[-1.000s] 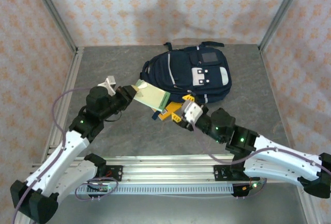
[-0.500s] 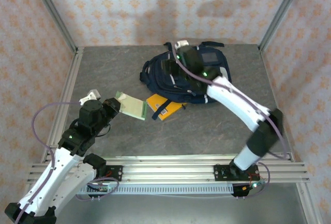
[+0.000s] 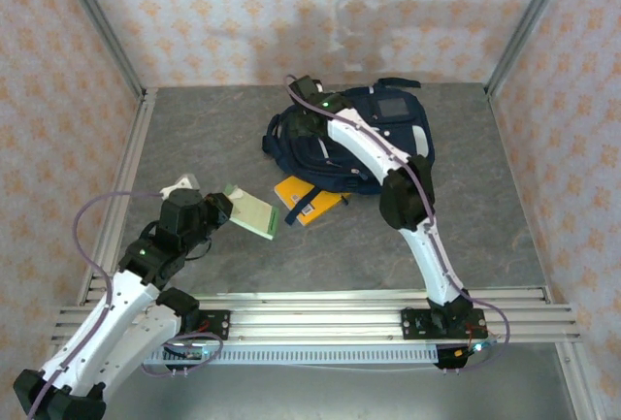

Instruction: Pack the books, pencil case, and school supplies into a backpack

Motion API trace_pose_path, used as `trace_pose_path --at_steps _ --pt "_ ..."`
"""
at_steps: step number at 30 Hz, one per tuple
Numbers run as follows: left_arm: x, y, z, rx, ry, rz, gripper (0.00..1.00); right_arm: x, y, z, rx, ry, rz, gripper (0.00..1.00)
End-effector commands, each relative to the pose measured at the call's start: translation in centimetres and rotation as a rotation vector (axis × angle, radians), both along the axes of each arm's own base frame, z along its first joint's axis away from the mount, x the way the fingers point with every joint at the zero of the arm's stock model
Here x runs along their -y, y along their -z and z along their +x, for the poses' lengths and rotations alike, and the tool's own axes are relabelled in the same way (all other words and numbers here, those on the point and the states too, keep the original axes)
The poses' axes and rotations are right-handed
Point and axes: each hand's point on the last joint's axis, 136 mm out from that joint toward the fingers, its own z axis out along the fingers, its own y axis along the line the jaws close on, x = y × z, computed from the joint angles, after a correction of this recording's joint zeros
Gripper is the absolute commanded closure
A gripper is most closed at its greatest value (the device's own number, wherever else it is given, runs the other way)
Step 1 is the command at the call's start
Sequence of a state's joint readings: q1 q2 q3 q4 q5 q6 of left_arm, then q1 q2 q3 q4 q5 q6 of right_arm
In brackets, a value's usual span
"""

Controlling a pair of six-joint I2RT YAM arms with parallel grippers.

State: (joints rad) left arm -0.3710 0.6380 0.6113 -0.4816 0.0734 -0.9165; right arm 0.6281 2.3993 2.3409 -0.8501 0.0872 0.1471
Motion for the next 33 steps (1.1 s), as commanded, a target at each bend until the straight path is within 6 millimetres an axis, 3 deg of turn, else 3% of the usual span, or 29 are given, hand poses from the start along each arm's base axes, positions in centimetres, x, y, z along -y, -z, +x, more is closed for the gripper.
trace_pose_path --at_steps 1,8,11,14,23,29,33 --pt "0.3 -0.9 0.8 0.052 0.010 -0.012 1.00 1.1 1.3 -0.4 -0.045 0.023 -0.070 0.19" --pt "0.6 -0.6 1.4 0.043 0.013 -0.015 1.00 1.5 2.4 -0.4 -0.050 0.007 -0.105 0.57" --pt "0.7 -0.8 1.5 0.045 0.014 -0.017 1.00 1.5 1.1 -0.8 -0.044 -0.015 -0.096 0.83" --pt "0.6 -1.2 1.6 0.051 0.009 -0.010 1.00 1.6 -1.2 -1.2 -0.009 -0.031 -0.054 1.00" --pt "0.4 -3.6 2.3 0.098 -0.002 0.007 1.00 4.0 -10.5 -3.4 0.038 -0.010 0.327 1.00" --pt "0.8 -5.3 3.5 0.130 -0.013 -0.015 1.00 5.7 -14.5 -5.4 -0.029 -0.057 0.813 1.00" --pt "1.2 -7.1 4.7 0.166 -0.021 -0.040 1.00 7.1 -16.1 -6.8 -0.060 -0.094 0.993 1.00"
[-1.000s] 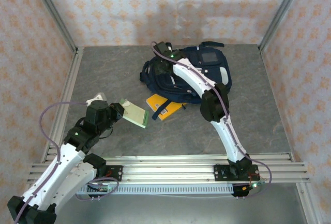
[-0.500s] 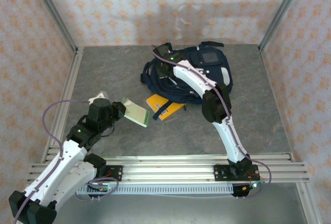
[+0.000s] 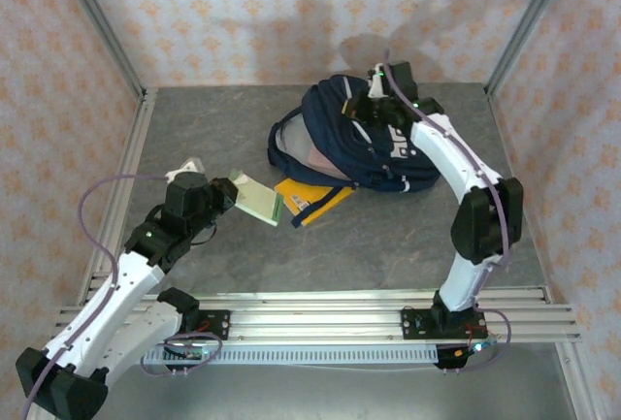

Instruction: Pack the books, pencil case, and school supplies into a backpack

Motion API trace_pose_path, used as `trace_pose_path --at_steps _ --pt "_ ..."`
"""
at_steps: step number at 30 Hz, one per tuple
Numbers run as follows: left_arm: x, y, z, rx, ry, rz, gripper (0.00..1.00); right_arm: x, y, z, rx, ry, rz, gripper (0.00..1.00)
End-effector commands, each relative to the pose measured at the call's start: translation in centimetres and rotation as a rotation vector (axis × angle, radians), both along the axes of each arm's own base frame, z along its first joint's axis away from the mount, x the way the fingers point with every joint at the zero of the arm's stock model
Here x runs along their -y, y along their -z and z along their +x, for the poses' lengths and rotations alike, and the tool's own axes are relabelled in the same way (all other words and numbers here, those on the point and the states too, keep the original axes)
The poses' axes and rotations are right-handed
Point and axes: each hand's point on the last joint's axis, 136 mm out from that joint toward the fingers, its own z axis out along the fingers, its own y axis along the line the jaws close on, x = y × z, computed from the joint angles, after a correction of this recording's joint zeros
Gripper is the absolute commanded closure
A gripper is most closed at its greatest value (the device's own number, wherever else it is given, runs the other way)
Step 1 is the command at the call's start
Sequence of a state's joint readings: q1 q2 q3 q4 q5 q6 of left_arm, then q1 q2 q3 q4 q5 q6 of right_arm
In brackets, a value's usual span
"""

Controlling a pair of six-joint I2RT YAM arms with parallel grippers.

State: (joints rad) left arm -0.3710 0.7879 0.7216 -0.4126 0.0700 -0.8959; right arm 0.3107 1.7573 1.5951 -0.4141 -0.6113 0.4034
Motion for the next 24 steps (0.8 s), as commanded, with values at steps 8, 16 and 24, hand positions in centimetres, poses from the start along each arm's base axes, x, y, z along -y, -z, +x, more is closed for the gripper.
trace_pose_path --at_steps 8,16,24 --pt "1.6 -7.1 6.1 0.182 -0.057 -0.111 1.00 0.9 -9.0 -3.3 0.107 -0.100 0.486 1.00" --pt "3.5 -9.1 11.0 0.222 -0.069 -0.157 1.00 2.0 -12.2 -4.3 0.137 -0.144 0.674 1.00" --pt "7.2 -8.8 16.2 0.221 -0.025 -0.234 1.00 3.1 -14.8 -4.8 0.162 -0.206 0.825 1.00"
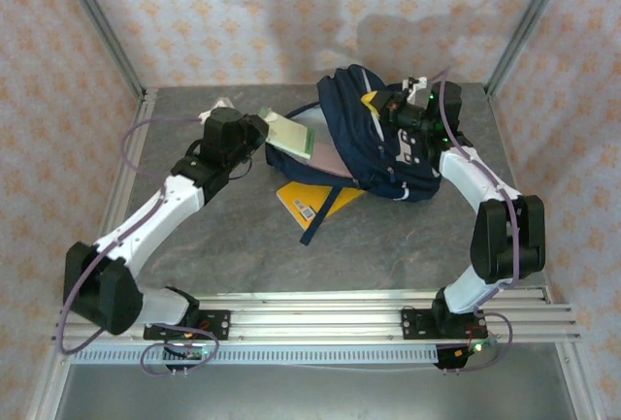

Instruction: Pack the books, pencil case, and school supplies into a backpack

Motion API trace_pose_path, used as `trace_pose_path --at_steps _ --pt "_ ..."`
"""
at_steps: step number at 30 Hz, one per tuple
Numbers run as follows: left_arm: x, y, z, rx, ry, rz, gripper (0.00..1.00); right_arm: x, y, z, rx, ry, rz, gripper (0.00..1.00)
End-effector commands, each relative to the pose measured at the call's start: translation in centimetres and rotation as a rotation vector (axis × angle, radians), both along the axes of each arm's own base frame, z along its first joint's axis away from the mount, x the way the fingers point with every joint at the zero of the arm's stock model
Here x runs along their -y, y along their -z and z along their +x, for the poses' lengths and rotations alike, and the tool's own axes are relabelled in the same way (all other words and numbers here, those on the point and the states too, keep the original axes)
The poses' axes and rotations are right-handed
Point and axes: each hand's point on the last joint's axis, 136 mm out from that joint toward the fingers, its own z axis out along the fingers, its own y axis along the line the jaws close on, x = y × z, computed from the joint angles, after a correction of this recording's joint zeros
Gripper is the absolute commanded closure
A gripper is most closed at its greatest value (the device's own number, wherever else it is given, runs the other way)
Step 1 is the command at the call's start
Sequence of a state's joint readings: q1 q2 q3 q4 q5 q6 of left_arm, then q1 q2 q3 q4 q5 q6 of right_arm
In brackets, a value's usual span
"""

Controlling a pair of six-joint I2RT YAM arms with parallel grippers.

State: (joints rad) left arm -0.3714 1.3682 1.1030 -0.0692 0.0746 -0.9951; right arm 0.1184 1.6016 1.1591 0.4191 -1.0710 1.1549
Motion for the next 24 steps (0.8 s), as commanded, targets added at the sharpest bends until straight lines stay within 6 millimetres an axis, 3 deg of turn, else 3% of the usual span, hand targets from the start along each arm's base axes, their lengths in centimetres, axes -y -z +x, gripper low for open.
trace_pose_path --at_steps 1,7,15,24 --pt "2.2 -3.4 2.5 0.113 0.024 -0.103 1.00 -0.3 -9.4 -3.0 0.300 -0.106 0.136 1.00" --pt "6.8 -2.6 5.3 0.117 0.094 -0.144 1.00 -0.2 -10.0 -3.4 0.316 -0.114 0.167 1.00" --pt "10.9 -1.5 6.5 0.133 0.122 -0.189 1.00 -0.1 -9.2 -3.5 0.313 -0.102 0.166 1.00" --pt "15.9 3.0 8.1 0.075 0.137 -0.188 1.00 0.3 -9.8 -3.1 0.331 -0.081 0.241 1.00"
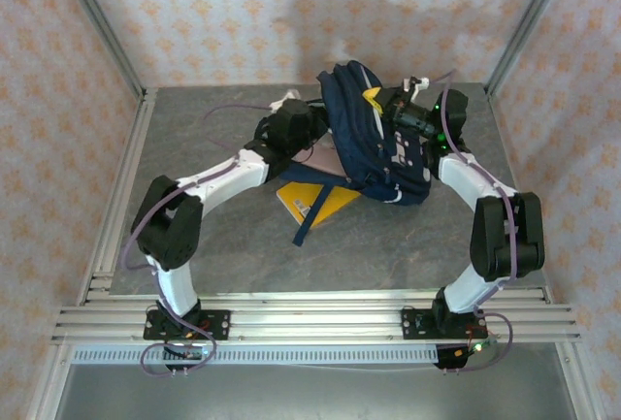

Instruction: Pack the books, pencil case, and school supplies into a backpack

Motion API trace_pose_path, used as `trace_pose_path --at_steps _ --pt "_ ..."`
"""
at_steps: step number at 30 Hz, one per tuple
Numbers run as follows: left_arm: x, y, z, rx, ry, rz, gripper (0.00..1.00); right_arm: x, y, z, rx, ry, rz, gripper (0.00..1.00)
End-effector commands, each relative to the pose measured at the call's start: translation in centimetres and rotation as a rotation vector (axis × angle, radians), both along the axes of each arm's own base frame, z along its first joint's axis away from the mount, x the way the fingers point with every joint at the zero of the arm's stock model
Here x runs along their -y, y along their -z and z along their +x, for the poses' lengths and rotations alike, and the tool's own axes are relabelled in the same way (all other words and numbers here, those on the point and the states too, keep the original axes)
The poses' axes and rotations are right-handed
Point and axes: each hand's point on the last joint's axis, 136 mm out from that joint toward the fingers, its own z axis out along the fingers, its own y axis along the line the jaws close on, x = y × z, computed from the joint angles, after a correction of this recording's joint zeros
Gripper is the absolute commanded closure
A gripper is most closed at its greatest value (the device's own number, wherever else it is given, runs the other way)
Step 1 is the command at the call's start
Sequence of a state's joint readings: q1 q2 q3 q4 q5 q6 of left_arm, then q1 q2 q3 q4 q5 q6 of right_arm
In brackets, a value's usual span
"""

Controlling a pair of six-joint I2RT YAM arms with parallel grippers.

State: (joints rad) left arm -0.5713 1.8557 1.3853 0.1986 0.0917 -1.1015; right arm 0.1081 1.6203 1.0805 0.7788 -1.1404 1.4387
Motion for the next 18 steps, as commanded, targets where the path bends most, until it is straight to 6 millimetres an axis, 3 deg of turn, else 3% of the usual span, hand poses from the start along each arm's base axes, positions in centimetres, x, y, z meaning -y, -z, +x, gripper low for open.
trace_pose_path --at_steps 1,4,6,9,11,14,18 --pt "1.3 -0.6 1.5 0.038 -0.043 -0.080 1.00 0.5 -7.5 -1.9 0.311 0.013 0.085 1.00" --pt "2.8 1.6 2.1 0.005 -0.042 -0.105 1.00 0.7 -7.2 -1.7 0.309 0.027 0.100 1.00" --pt "4.0 1.9 2.1 0.006 -0.038 -0.118 1.00 0.7 -6.8 -1.4 0.300 0.032 0.105 1.00" --pt "7.3 2.1 2.1 -0.009 0.044 -0.119 1.00 0.7 -6.5 -1.2 0.297 0.032 0.111 1.00" --pt "9.7 2.4 2.2 -0.031 0.116 -0.129 0.89 0.7 -6.5 -1.2 0.300 0.035 0.110 1.00" --pt "12.5 3.6 2.0 -0.098 0.214 -0.167 0.62 0.7 -6.1 -0.9 0.291 0.043 0.100 1.00" --pt "12.5 4.1 1.2 -0.120 0.243 -0.145 0.44 0.8 -5.5 -0.7 0.282 0.062 0.075 1.00"
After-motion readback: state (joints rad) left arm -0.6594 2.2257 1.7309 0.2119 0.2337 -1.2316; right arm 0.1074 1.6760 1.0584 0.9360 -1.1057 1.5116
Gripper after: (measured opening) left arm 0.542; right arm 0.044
